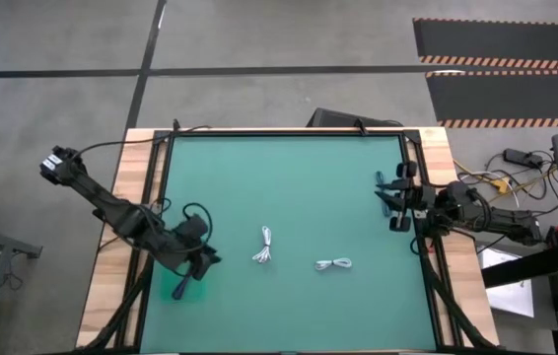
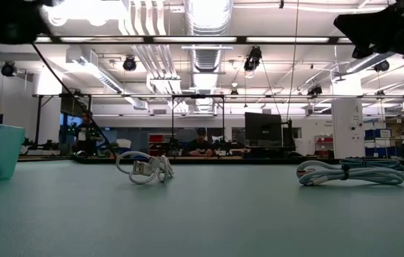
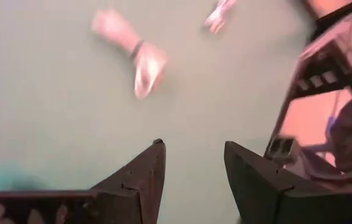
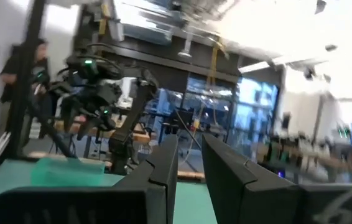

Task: Pick and place USB-C Cables
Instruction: Put the black blue charger cable into the green bin

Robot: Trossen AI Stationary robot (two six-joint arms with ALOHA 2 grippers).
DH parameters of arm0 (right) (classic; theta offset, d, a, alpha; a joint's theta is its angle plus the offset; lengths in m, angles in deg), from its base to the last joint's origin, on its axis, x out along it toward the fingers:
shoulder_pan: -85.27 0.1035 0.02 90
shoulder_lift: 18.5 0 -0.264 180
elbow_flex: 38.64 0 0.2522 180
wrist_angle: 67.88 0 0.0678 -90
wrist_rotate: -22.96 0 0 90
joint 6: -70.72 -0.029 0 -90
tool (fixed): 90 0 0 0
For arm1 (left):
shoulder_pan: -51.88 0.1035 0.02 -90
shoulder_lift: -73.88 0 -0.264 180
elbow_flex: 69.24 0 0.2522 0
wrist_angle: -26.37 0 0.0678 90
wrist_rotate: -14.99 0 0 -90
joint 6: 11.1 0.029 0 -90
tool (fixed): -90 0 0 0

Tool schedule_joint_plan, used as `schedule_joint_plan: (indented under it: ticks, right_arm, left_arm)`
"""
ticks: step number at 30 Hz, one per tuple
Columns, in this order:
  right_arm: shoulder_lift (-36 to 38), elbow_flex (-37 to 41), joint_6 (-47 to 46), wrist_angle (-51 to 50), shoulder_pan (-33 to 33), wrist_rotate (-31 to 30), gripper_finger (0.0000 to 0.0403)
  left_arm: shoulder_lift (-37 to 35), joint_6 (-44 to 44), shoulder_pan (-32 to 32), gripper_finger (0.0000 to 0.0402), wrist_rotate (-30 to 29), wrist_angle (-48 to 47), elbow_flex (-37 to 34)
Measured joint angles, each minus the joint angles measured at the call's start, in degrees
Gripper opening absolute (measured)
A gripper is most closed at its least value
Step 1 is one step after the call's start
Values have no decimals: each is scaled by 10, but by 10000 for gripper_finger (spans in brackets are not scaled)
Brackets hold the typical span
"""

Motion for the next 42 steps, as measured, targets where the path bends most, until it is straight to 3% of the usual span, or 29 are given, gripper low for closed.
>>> schedule_joint_plan:
  ticks: [6, 11, 15, 19, 30, 42]
  right_arm:
    - [-21, 0, -89, 4, 0, -28, 63]
    - [-42, 0, -151, 25, 0, -28, 63]
    - [-61, 0, -168, 52, 0, -29, 63]
    - [-89, 0, -173, 92, 0, -28, 63]
    - [-204, 0, -217, 189, 0, -28, 63]
    - [-287, -40, -238, 193, 0, -38, 63]
  left_arm:
    - [3, 195, 0, 148, -142, 54, -1]
    - [20, 273, 0, 148, -262, 64, -3]
    - [36, 339, 5, 148, -318, 105, -10]
    - [57, 405, 22, 148, -345, 172, -11]
    - [146, 665, 97, 148, -347, 400, -11]
    - [172, 687, 139, 148, -344, 411, -11]
